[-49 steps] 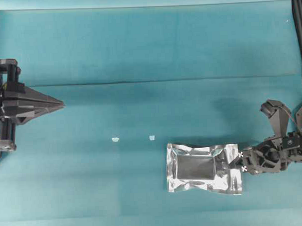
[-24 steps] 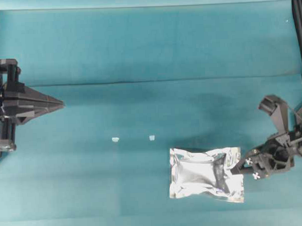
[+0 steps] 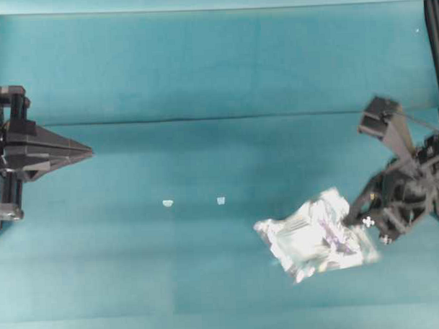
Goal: Hand over the silver zip bag and make it stand upright.
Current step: 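Lift the bag with the right gripper and carry it to table center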
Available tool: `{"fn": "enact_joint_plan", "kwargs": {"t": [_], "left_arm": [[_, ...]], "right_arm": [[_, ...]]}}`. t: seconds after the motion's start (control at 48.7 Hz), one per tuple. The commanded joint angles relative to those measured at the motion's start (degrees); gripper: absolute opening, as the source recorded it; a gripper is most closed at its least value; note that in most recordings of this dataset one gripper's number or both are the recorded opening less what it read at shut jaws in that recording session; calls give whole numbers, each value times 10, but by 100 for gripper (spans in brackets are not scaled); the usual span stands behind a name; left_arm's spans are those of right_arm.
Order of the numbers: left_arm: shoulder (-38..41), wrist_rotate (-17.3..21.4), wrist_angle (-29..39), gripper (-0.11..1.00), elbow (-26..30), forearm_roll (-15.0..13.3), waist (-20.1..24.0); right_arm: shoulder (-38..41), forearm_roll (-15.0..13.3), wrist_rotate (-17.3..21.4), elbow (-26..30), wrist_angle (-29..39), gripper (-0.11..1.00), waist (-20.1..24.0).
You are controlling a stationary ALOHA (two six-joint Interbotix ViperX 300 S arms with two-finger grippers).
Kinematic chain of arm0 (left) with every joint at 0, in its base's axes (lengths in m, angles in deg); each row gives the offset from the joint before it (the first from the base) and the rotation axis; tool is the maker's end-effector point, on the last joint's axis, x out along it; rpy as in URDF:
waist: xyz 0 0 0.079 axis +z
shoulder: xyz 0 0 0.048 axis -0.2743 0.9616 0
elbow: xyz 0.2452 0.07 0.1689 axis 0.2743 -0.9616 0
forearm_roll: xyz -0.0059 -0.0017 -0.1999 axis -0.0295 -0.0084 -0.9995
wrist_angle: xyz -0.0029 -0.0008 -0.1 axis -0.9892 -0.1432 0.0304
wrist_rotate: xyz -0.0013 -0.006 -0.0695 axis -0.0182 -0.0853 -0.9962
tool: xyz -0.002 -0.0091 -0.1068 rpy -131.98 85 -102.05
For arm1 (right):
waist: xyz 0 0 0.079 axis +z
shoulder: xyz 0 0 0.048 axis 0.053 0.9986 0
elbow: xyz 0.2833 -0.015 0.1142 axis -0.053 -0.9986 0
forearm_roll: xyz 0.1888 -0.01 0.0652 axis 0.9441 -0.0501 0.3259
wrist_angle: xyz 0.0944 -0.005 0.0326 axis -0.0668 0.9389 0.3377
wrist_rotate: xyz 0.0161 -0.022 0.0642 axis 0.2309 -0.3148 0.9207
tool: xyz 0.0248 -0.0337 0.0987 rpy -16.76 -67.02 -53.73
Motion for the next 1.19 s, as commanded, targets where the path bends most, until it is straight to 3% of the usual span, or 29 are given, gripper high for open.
{"fn": "enact_joint_plan", "kwargs": {"t": [0.0,0.39,0.637,0.924,1.171], "left_arm": [[3,-1,-4,0,10,1,1],[2,-1,-3,0,11,1,0],[2,-1,-3,0,11,2,0],[2,-1,3,0,11,2,-3],[2,-1,35,0,11,1,-4]], "right_arm": [[-4,-42,-9,40,40,3,-11],[50,-138,-17,129,112,3,5],[138,-159,-61,224,192,3,18],[260,-204,-121,378,302,3,25],[345,-212,-188,502,374,3,25]]}}
